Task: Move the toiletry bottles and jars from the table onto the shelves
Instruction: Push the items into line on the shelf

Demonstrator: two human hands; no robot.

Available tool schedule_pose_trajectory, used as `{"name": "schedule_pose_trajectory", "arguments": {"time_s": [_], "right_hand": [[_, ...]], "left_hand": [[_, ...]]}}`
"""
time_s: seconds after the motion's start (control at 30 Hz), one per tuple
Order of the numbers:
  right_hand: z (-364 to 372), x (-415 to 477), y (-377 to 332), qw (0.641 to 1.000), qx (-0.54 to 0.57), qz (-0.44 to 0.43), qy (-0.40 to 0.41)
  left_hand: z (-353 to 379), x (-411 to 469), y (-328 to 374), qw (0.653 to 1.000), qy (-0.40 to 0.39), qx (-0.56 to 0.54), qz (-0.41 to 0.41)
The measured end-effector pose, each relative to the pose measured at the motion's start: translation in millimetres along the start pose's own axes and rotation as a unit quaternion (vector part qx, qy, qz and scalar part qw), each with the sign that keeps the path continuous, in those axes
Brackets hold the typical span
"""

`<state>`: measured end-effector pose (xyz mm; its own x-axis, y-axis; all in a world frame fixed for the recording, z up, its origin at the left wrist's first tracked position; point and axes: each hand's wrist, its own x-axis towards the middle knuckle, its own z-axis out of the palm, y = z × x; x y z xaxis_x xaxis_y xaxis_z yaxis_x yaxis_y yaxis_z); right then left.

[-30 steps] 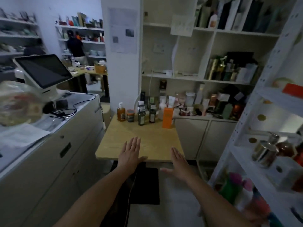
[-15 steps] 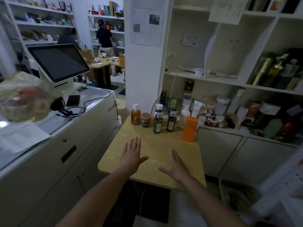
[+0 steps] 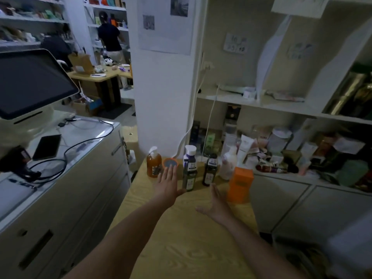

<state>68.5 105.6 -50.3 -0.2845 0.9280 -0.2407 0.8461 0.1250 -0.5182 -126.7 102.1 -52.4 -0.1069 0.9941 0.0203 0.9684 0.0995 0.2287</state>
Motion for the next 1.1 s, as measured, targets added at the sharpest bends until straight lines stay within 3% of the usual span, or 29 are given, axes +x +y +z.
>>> {"name": "schedule_pose_trajectory", "arguments": {"time_s": [0.4,0.57,0.67,0.73,1.1], "right_hand": [[-12.9,150.8,-2.7,0.995,0.034,-0.016,-0.097],[0.8,196.4,1.2,0.992,0.050,-0.002,-0.113],[7.1,209.0,4.3,0.990,0.056,0.004,-0.126],[13.0,215.2,7.4,0.990,0.072,0.011,-0.121],[22.6,176.9,10.7,0.980,0.166,0.035,-0.105]], "left_hand": [[41.0,119.9,-9.2,0.997,-0.079,-0.003,0.015],[59.3,155.0,-5.3,0.986,-0.096,-0.139,-0.001],[69.8,160.0,-3.2,0.959,-0.102,-0.263,-0.034],[68.8,162.6,-0.9,0.951,-0.104,-0.288,-0.045],[41.4,133.4,2.5,0.943,-0.175,-0.283,-0.018]]}}
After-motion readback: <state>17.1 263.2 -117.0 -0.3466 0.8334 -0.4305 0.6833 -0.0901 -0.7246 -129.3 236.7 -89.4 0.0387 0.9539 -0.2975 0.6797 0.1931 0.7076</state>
